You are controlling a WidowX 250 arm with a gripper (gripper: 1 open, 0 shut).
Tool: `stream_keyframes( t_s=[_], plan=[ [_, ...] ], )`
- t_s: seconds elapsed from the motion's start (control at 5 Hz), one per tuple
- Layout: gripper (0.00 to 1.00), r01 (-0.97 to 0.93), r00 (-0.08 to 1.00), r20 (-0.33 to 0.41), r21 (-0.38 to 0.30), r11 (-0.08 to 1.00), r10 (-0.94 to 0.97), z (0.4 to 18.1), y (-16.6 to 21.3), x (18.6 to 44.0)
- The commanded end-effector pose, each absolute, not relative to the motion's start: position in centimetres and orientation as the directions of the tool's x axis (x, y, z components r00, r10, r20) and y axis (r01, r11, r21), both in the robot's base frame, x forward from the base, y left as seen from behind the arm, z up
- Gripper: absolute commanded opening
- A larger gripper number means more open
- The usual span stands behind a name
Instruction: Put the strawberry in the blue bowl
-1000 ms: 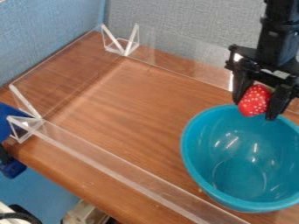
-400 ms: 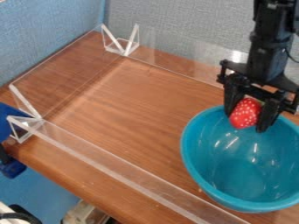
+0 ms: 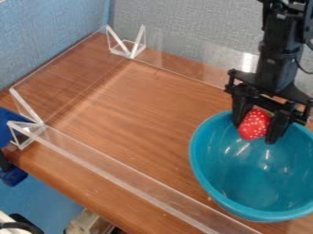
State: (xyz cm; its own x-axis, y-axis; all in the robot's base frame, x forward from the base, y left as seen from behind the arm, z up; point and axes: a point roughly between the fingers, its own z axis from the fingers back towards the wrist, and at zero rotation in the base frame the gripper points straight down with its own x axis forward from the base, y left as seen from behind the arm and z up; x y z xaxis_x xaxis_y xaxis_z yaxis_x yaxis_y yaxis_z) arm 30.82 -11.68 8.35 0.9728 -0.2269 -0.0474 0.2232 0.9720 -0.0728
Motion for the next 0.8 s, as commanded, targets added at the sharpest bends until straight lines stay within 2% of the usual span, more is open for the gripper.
stream_keyframes(
  t_s=[0.0,0.4,0.6],
  plan=[
    [0.00,0.233,0.972,-0.012,-0.080,0.969,-0.235,8.9,-12.3,31.1],
    [0.00,0.261,0.963,-0.050,-0.090,0.961,-0.266,5.9,-13.8,30.7],
    [0.00,0.265,0.961,-0.061,-0.092,0.960,-0.271,5.1,-14.1,30.3]
  ],
)
